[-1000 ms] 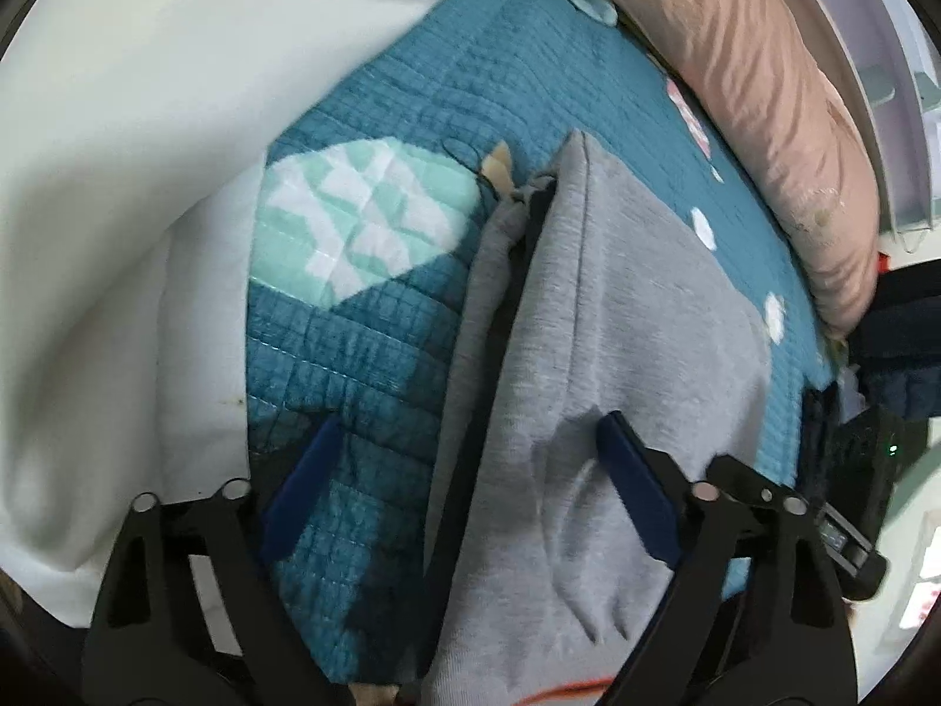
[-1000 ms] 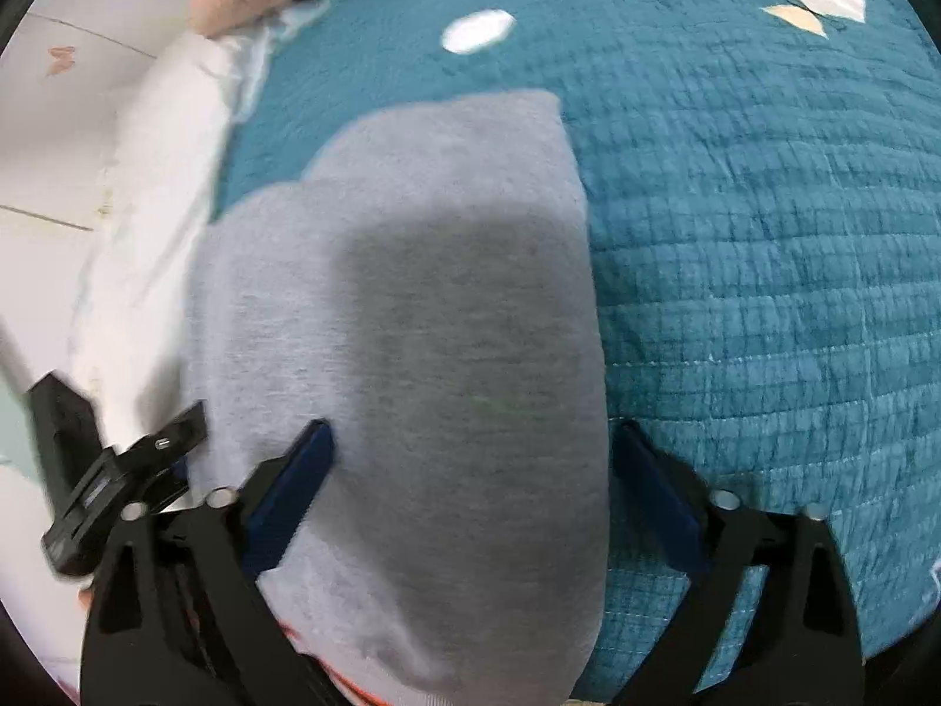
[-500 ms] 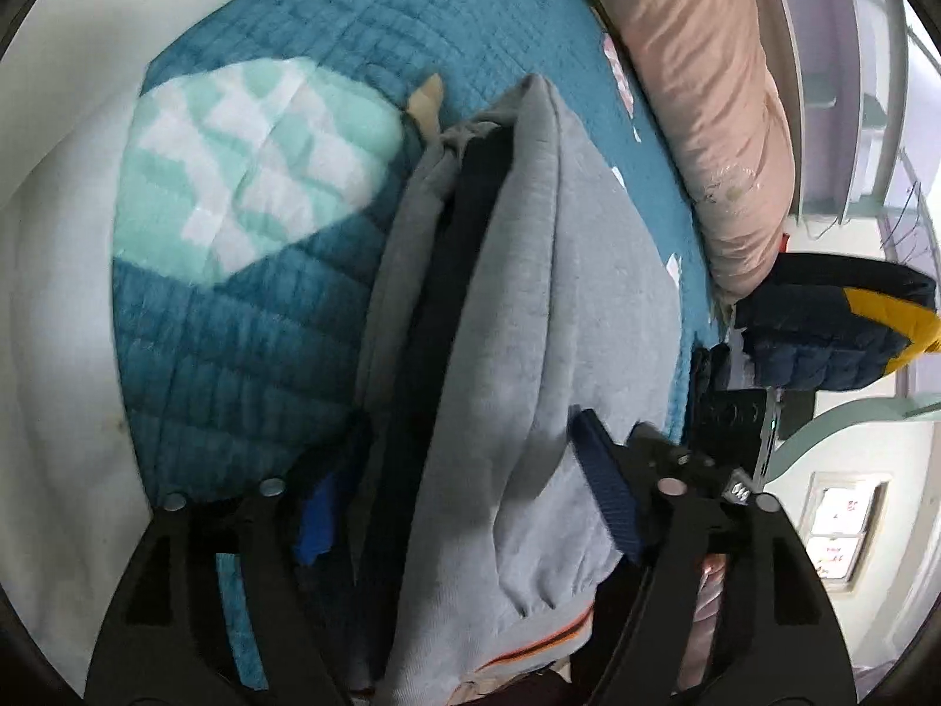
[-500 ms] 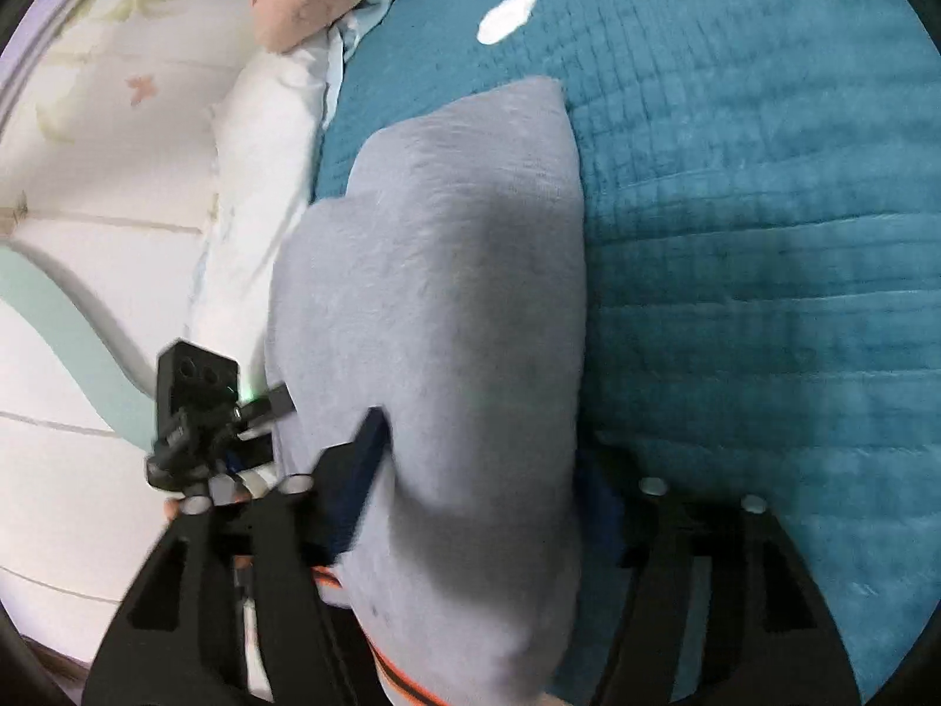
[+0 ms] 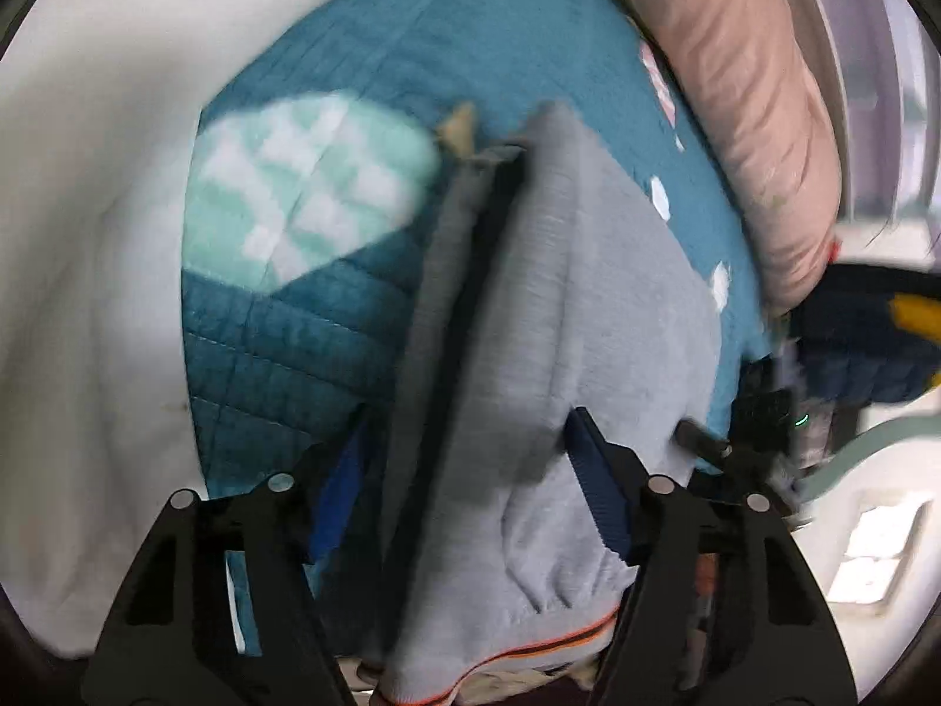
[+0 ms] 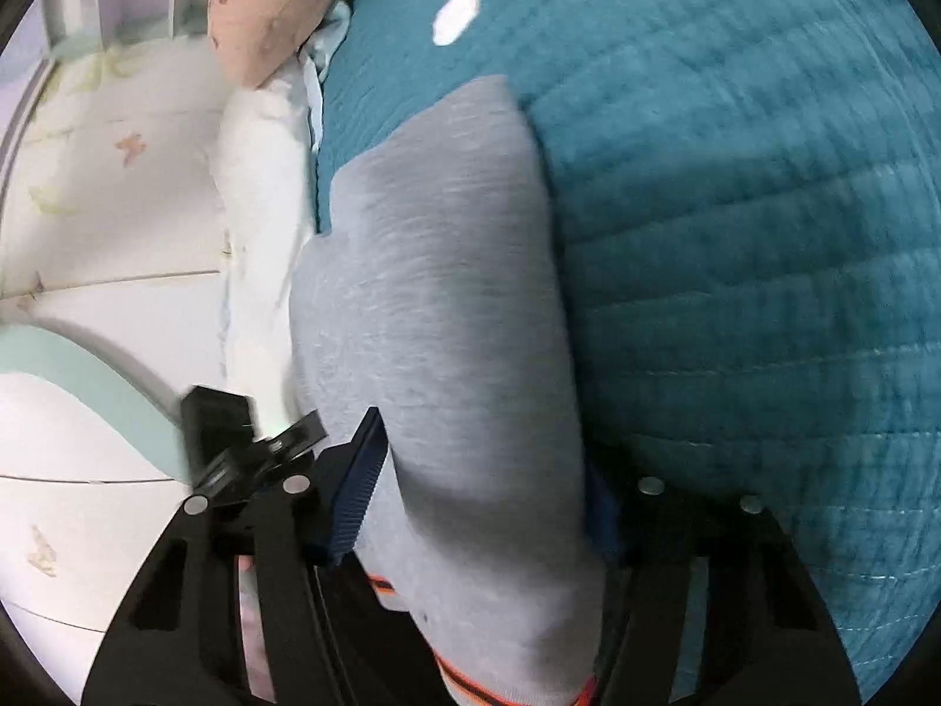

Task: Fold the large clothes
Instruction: 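Lift the jacket bundle with both tools and carry it toward the dark jeans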

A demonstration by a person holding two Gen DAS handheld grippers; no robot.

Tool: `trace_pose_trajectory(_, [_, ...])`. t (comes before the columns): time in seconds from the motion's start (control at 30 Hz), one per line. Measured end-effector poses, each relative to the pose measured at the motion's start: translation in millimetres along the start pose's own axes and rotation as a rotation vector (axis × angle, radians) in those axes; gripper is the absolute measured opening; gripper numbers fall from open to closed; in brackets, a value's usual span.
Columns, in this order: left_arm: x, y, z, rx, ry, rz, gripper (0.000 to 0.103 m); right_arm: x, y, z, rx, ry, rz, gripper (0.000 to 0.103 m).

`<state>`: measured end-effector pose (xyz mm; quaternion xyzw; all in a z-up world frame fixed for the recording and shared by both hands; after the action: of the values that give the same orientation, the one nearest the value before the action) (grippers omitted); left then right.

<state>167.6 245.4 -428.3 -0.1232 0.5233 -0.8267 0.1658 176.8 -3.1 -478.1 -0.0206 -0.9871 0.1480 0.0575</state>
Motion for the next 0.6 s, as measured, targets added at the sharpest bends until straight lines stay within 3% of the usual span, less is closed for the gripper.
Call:
trace_pose_trajectory(0.17, [-9, 9, -9, 0.126, 0.015, -0.063, 0.067, 1, 9, -5, 0.036, -0.002, -0.006, 0.059])
trace_pose_trajectory(0.33, [-15, 15, -14, 0.205, 0.076, -0.143, 0.059, 9, 6, -7, 0.058, 0.018, -0.017, 0.059])
trace_pose_trajectory(0.43, [-21, 17, -14, 0.206, 0.11, -0.197, 0.053, 9, 7, -6, 0.071, 0.039, -0.014, 0.059])
trace_pose_trajectory(0.6, [-24, 17, -11, 0.174, 0.148, -0.2, 0.05, 3, 18, -13, 0.136, 0.048, -0.018, 0.062])
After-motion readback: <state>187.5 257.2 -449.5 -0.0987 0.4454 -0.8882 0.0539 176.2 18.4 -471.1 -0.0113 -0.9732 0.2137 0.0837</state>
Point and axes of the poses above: each gripper's, at about its wrist camera, not at the fingertips, and y roughly the way its jaws point, z to its right, x to its underside, the point moved 4 cm from there along y, roughly the way its jaws point, and after that the axes turned 15 degrees about -x, right-handed, at the moved point
